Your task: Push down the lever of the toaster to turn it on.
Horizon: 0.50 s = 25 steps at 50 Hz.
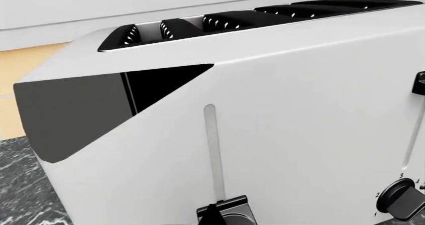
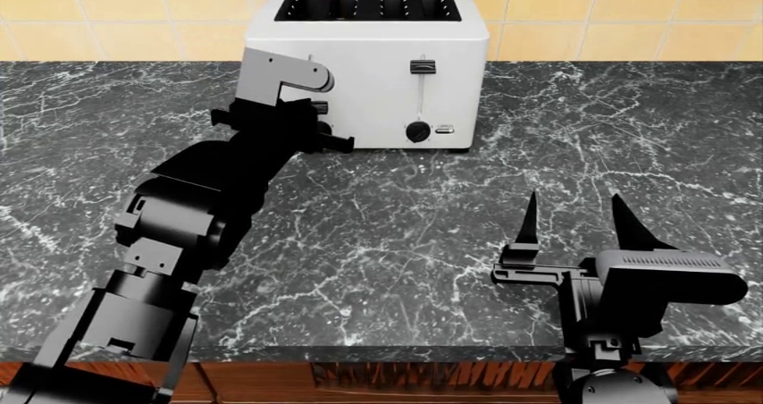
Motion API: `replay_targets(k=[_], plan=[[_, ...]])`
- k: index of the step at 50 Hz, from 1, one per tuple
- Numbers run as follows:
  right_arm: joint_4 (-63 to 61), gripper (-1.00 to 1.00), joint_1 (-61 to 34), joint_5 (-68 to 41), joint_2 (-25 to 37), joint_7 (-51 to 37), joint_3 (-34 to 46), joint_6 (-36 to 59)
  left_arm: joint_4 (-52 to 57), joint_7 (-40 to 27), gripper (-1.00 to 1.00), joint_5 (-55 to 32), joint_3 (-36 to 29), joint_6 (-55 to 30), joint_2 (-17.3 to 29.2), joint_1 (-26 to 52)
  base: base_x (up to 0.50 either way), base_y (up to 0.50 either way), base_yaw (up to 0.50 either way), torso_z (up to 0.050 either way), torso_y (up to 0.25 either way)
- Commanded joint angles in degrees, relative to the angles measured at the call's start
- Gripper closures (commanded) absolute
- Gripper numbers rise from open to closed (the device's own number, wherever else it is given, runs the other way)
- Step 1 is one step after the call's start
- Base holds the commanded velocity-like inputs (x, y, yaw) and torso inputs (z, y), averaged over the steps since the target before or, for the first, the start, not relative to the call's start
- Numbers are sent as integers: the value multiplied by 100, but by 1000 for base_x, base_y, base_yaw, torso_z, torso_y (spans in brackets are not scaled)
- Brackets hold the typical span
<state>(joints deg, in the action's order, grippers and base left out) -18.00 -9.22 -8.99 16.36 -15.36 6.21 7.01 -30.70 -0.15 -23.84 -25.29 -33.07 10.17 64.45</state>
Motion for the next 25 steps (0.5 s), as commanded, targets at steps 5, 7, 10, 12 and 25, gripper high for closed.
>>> replay_targets(k=[5, 7, 10, 12, 25], plan=[[355, -100, 176, -120, 34, -43, 21, 137, -697, 25, 100, -103, -188, 67, -42, -350, 4, 0, -1, -4, 0], [353, -100, 171, -117, 38, -51, 26, 143, -717, 34, 100, -103, -194, 82, -47, -340, 5, 0, -3, -5, 0], [347, -100, 158, -112, 40, -60, 42, 155, -748, 49, 100, -105, -201, 100, -50, -322, 5, 0, -3, -3, 0], [352, -100, 150, -110, 40, -65, 52, 161, -765, 58, 100, -107, -204, 112, -49, -315, 7, 0, -3, 0, 0], [378, -100, 118, -86, 43, -105, 113, 181, -853, 98, 100, -137, -202, 178, -40, -283, 6, 0, -2, -4, 0]])
